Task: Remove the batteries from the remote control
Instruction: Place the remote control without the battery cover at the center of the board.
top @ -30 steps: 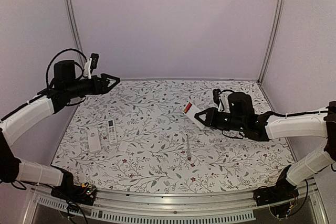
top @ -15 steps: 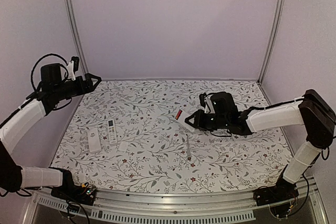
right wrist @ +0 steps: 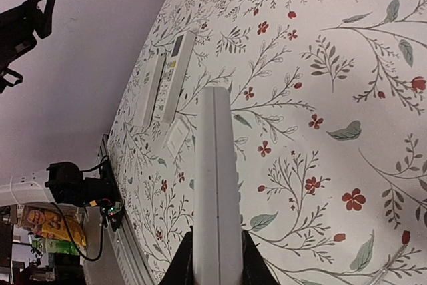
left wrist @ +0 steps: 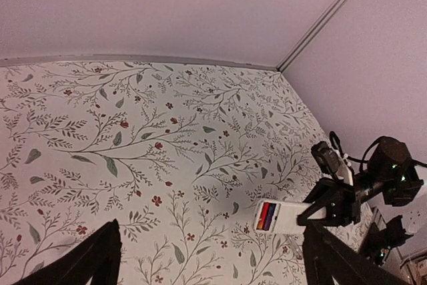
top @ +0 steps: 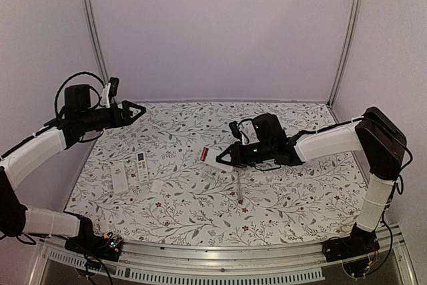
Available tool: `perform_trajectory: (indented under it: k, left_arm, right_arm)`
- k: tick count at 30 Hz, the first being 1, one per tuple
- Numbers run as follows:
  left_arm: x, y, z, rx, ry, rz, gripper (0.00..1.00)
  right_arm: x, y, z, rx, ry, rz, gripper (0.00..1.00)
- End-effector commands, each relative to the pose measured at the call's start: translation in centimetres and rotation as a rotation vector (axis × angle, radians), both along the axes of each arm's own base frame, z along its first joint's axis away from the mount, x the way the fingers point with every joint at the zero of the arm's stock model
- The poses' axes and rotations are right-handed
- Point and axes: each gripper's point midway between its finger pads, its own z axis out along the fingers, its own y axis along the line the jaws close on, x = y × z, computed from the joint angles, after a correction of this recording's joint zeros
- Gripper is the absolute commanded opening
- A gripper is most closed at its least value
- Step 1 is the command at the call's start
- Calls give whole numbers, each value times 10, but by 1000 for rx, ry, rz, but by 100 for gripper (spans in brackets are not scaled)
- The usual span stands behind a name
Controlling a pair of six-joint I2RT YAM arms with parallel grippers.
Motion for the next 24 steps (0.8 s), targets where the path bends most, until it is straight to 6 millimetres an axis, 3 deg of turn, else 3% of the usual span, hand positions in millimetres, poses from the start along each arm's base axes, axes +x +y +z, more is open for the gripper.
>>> perform_trajectory:
  k: [1,5,10,14,18,24]
  left_arm:
    - [-9,-26,-12,5,25,-91,94]
    - [-16,-48,-24,22,62,-155,94]
    - [-19,-62,-33,26,91,-194,94]
    - [-20,-67,-38,40,100,-198,94]
    - [-20,-69,-41,46,110,-200,94]
    - [-20,-72,-45,49,120,-204,94]
  right_arm:
    - [-56,30,-7,28,51,292,0]
    - [-84,35,-24,14,118,404,3]
    - [-96,32,-45,-7,185,443,7]
    - [-95,30,-57,-47,206,431,12]
    - [-91,27,-71,-100,210,404,25]
    - [-82,23,-72,-142,182,356,47]
